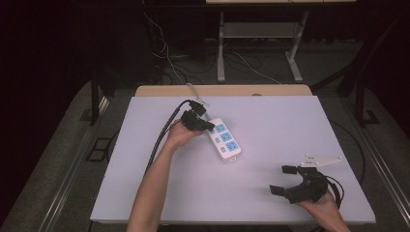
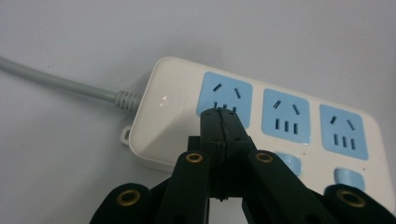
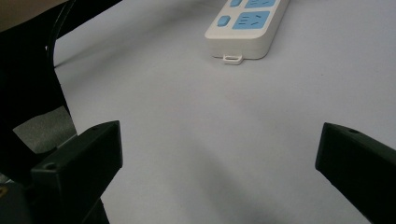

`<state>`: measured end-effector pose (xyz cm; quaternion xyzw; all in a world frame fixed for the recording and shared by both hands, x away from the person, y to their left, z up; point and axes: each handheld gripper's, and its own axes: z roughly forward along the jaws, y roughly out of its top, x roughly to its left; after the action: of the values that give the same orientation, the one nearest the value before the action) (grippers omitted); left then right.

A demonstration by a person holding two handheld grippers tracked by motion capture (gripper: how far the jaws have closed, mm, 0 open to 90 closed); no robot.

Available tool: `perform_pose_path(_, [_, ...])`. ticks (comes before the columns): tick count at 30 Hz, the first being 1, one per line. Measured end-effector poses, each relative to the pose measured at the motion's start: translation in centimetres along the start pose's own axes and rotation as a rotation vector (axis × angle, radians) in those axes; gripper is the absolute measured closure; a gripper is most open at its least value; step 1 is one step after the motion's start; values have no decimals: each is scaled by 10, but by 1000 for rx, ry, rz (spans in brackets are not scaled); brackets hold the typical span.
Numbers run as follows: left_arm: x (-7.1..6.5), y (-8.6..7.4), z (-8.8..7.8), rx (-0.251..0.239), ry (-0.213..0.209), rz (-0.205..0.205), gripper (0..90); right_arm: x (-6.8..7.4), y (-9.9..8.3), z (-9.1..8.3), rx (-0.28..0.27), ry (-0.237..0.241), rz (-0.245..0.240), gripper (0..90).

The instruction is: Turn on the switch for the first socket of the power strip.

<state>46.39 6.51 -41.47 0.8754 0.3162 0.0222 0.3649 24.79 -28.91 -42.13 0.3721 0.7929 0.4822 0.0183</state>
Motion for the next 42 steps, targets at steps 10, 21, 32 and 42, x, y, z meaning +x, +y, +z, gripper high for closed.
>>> perform_pose_path(10, [-2, -1, 3, 0, -17, 33, 894, -1, -1, -2, -5, -5, 2, 2])
perform_pose_path(21, [-1, -4, 6, -21, 7, -6, 899, -1, -1, -6, -12, -9, 3, 2])
perform_pose_path(32, [0, -5, 5, -27, 18, -13, 897, -5, -1, -8, -18, -19, 12, 2])
perform_pose_path(42, [-1, -4, 3, -25, 46, -6, 896, -6, -2, -8, -24, -21, 20, 2])
